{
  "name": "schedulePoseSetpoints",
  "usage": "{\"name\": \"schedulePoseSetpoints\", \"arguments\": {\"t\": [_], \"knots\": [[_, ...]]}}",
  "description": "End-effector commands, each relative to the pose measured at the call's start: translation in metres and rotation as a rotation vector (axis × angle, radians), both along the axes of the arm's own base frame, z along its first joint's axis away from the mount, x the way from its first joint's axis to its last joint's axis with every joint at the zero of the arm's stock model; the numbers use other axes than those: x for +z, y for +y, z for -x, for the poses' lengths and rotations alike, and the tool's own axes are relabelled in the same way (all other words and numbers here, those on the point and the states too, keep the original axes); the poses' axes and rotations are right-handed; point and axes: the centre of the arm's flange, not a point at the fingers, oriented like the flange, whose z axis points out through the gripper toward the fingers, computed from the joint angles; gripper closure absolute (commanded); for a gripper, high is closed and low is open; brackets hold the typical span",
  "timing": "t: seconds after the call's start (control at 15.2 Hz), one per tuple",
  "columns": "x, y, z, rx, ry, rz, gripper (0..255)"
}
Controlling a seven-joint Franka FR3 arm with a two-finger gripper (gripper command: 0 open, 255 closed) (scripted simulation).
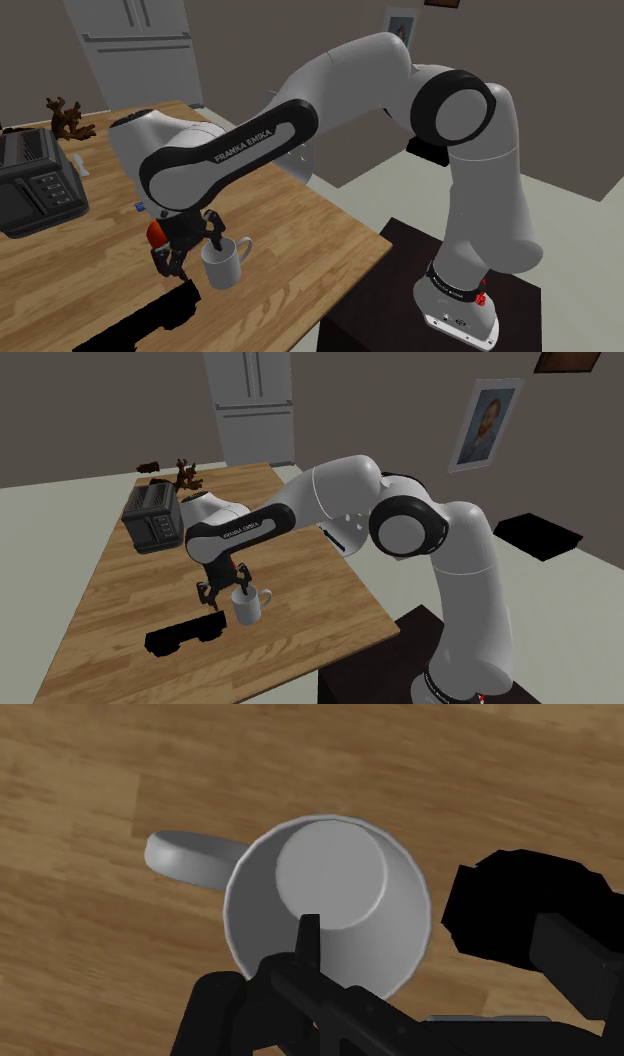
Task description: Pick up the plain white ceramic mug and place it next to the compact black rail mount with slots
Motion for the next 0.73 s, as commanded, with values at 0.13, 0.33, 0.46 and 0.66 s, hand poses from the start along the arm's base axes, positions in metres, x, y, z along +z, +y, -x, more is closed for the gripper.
{"name": "schedulePoseSetpoints", "arguments": {"t": [0.13, 0.33, 0.46, 0.66], "knots": [[0.043, 0.0, -0.008, 0.0, 0.0, 0.0, 0], [0.043, 0.0, -0.008, 0.0, 0.0, 0.0, 0], [0.043, 0.0, -0.008, 0.0, 0.0, 0.0, 0], [0.043, 0.0, -0.008, 0.0, 0.0, 0.0, 0]]}}
